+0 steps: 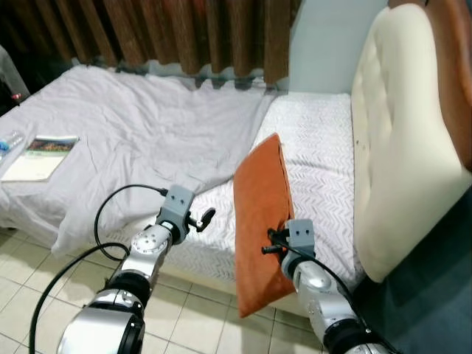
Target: Clean up the room
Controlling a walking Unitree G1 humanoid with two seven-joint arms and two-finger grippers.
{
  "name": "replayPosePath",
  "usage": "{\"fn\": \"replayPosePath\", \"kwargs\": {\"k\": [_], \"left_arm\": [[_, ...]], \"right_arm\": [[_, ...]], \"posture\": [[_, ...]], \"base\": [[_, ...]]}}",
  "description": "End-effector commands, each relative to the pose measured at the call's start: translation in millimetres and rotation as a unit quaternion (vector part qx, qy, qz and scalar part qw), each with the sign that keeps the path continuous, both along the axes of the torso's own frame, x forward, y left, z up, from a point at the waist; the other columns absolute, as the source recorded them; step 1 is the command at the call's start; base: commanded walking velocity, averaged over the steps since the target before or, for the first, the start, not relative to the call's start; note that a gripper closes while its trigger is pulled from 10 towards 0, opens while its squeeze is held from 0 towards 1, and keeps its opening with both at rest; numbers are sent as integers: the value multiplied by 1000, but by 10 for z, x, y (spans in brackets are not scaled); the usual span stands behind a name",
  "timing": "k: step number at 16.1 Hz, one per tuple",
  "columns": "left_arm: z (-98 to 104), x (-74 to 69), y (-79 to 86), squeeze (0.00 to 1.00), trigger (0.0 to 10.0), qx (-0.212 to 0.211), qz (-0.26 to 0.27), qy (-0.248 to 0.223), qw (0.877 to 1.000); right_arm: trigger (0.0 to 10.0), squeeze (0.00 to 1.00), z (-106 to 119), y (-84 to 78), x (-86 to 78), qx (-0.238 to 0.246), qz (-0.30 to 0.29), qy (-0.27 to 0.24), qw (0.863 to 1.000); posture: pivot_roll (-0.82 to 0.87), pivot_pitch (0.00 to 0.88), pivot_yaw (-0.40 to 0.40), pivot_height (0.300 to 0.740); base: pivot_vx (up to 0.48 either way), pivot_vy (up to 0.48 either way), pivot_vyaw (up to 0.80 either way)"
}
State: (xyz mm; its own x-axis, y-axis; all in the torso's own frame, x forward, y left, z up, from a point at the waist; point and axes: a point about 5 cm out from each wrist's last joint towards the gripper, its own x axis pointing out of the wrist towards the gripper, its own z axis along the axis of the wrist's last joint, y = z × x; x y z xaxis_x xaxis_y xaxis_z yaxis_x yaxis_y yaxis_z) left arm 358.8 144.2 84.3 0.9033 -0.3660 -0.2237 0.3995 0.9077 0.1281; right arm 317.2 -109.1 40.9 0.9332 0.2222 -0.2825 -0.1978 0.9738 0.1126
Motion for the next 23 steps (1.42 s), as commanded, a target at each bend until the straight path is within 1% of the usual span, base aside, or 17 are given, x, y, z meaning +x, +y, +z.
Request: {"fn": "replayPosePath", "kwargs": {"k": [1,3,4,5,7,8,9,10,11,12,16,22,23], "left_arm": [[-30,-27,3,0,10000,-12,2,3,1000],[-72,-85,34,0,10000,-21,9,-8,1000],[-75,-113,58,0,10000,-29,11,-18,999],[-76,-153,46,0,10000,-30,6,-32,999],[-48,-221,-30,0,10000,-43,-5,-56,997],[-35,-229,-54,0,10000,-52,-8,-59,997],[-9,-238,-83,0,10000,-49,-10,-70,996],[-2,-256,-127,0,10000,-52,-19,-75,996],[3,-267,-148,0,10000,-49,-25,-78,995],[18,-283,-180,0,10000,-50,-33,-81,995],[67,-282,-191,0,10000,-53,-34,-87,994],[65,-296,-202,0,10000,-51,-31,-85,995],[62,-312,-206,0,10000,-49,-28,-89,994]], "right_arm": [[10000,0,119,34,79,2,6,-28,1000],[10000,0,118,44,94,6,3,-23,1000],[10000,0,121,42,101,7,2,-24,1000],[10000,0,120,36,108,8,1,-24,1000],[10000,0,127,55,128,10,-1,-23,1000],[10000,0,137,64,136,10,-1,-25,1000],[10000,0,160,78,150,8,-1,-31,999],[10000,0,198,85,170,0,0,-43,999],[10000,0,214,90,179,3,0,-47,999],[10000,0,256,115,207,3,5,-53,999],[10000,0,328,129,266,-7,9,-67,998],[10000,0,364,154,313,-13,19,-66,998],[10000,0,416,185,343,-15,28,-77,997]], "posture": [[-68,101,44,740],[-54,109,46,740],[-50,109,45,740],[-38,111,43,740],[-28,109,40,740],[-24,103,38,740],[-22,100,38,740],[-20,96,37,740],[-20,93,36,740],[-20,84,36,740],[-18,68,33,740],[-11,58,25,740],[-4,53,19,740]], "base": [[0,0,0],[0,0,0],[0,0,0],[0,0,0],[0,0,0],[0,0,0],[390,0,0],[382,289,0],[382,289,0],[386,285,-800],[338,338,-767],[313,364,-744],[277,394,0]]}}
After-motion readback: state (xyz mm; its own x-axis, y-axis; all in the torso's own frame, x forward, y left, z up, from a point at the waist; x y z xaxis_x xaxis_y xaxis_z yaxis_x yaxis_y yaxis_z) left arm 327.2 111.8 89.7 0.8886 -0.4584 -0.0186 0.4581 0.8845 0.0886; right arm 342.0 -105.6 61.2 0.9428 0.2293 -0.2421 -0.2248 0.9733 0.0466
